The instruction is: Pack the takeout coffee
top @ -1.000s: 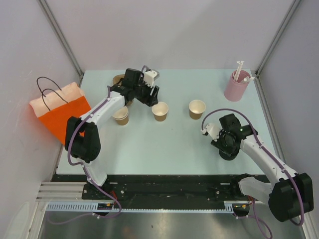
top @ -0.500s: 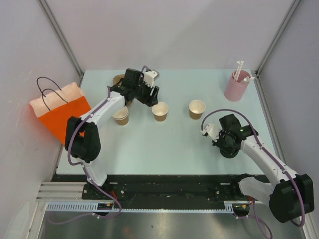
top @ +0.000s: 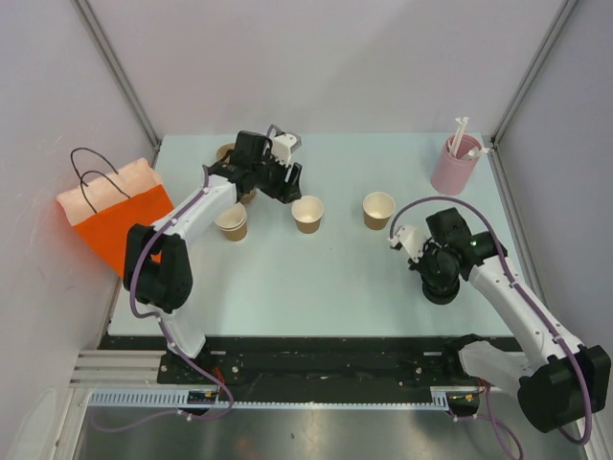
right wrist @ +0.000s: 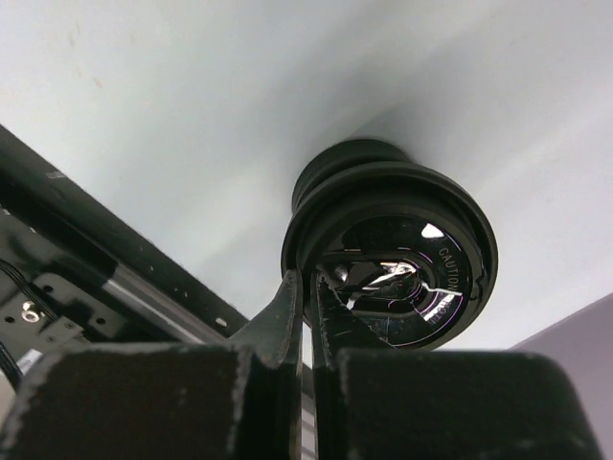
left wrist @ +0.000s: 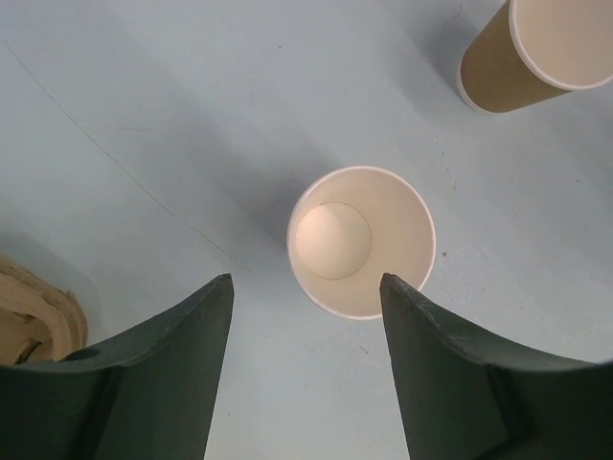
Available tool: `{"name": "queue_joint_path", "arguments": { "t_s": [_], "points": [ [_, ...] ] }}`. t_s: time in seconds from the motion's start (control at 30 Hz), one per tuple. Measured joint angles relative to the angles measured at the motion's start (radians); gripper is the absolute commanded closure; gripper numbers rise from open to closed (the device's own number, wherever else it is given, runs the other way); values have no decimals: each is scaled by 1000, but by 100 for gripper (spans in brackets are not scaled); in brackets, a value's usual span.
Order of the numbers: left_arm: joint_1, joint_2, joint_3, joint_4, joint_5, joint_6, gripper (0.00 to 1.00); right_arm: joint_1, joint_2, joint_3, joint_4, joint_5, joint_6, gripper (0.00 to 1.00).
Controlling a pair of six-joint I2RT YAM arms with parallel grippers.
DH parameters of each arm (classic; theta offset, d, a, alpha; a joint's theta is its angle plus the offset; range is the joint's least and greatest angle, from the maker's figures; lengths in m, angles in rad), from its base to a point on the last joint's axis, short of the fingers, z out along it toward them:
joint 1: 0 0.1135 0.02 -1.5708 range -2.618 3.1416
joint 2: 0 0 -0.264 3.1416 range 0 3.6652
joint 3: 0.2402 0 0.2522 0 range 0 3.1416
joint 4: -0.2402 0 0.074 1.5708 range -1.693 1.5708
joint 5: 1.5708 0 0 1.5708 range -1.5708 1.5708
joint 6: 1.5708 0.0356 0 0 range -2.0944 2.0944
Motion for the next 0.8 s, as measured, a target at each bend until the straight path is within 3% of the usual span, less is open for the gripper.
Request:
{"name": "queue_joint_path", "arguments": {
  "t_s": [0.33, 0.53, 0.8],
  "points": [
    [61, -18, -57, 0, 4, -84, 35, 79, 127, 410, 72, -139, 241, 100],
    [118, -50, -74, -2, -10, -143, 35, 223, 396, 639, 255, -178, 430, 100],
    [147, -81, -83, 0, -25, -179, 34, 315, 882, 1108, 275, -166, 597, 100]
  ]
}}
